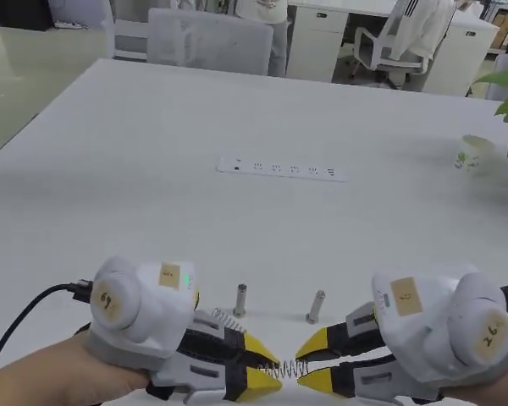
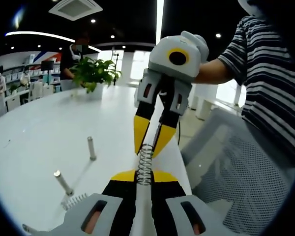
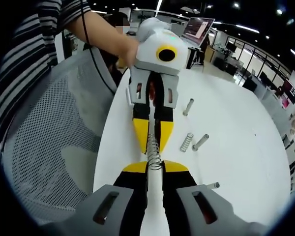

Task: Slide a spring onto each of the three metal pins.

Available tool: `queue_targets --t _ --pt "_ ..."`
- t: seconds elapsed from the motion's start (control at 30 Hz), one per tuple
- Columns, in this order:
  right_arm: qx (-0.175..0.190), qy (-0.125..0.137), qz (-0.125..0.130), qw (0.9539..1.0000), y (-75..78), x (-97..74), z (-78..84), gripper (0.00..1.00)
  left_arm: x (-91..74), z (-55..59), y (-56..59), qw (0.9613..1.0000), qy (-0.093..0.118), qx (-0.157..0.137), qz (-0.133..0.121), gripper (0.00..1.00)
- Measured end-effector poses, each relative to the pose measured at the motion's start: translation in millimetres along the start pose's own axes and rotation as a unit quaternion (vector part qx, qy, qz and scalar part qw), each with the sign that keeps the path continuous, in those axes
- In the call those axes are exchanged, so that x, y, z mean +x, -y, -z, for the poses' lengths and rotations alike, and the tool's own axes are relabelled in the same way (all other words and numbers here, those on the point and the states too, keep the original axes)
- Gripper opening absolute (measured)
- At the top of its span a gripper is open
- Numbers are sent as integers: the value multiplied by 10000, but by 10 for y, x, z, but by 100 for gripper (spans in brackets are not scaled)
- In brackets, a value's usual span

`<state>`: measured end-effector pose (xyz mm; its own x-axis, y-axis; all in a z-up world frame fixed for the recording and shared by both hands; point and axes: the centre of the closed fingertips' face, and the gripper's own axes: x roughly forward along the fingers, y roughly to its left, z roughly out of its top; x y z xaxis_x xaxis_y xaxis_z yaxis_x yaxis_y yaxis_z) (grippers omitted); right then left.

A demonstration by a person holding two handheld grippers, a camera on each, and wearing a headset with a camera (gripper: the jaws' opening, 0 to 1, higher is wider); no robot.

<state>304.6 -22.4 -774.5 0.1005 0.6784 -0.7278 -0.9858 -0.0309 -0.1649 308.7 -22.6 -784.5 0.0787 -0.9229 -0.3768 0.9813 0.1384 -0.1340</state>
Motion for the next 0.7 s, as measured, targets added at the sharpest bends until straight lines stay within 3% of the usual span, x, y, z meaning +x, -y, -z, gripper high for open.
queue_targets --t 0.23,0.47,0.7 --pt "-240 89 19 9997 27 -29 -148 7 -5 4 -13 9999 -32 108 -118 2" --pt "-81 343 6 9994 61 -44 -264 7 -23 -14 -44 9996 23 129 -236 2" --pt "-111 394 36 9992 71 -13 -321 8 -26 -12 -74 9993 31 120 -353 3"
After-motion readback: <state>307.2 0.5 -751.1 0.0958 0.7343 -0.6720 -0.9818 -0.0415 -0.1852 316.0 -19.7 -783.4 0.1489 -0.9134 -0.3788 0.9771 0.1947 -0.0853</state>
